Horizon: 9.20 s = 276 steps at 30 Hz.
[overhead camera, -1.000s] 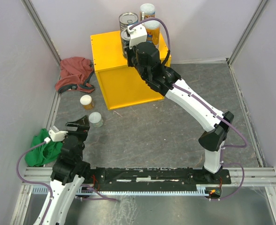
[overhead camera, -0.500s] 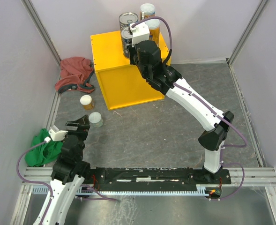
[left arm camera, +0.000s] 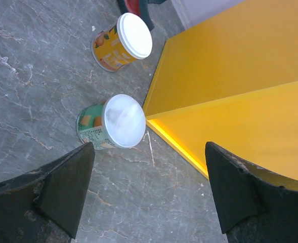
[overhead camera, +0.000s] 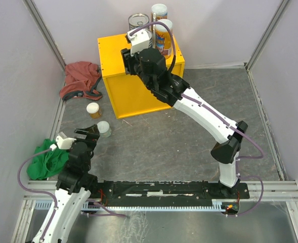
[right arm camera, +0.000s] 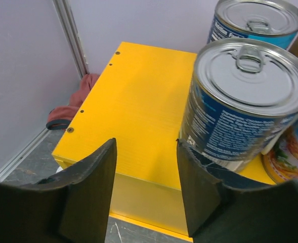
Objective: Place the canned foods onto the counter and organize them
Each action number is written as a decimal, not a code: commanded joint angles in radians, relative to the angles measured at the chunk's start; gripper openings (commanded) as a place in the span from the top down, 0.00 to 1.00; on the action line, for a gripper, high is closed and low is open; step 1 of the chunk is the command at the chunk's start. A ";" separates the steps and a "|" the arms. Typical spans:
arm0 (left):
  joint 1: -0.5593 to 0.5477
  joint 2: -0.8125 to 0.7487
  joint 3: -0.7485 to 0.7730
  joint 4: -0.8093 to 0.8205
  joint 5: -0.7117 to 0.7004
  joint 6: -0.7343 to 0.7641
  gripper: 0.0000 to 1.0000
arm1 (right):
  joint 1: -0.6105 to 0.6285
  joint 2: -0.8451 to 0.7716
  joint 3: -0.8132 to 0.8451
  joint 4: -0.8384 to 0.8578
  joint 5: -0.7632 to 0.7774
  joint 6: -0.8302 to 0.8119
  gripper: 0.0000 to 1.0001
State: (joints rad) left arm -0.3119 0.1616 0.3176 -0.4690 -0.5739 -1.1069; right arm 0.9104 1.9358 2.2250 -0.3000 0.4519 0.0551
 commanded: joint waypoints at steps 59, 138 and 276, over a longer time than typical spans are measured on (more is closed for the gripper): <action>-0.003 0.955 0.118 0.454 0.018 0.454 0.01 | 0.041 -0.214 -0.239 0.161 -0.144 -0.043 0.24; -0.230 0.661 0.458 0.428 -0.203 0.709 0.97 | 0.079 -0.456 -0.485 0.147 -0.031 -0.070 0.24; 0.010 1.657 1.915 0.168 0.265 0.753 0.01 | -0.023 -0.553 -0.619 0.163 -0.096 -0.026 0.22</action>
State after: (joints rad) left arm -0.3042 1.8854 2.1799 -0.3420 -0.2871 -0.3260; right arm 0.8890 1.4017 1.5665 -0.1509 0.3672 0.0185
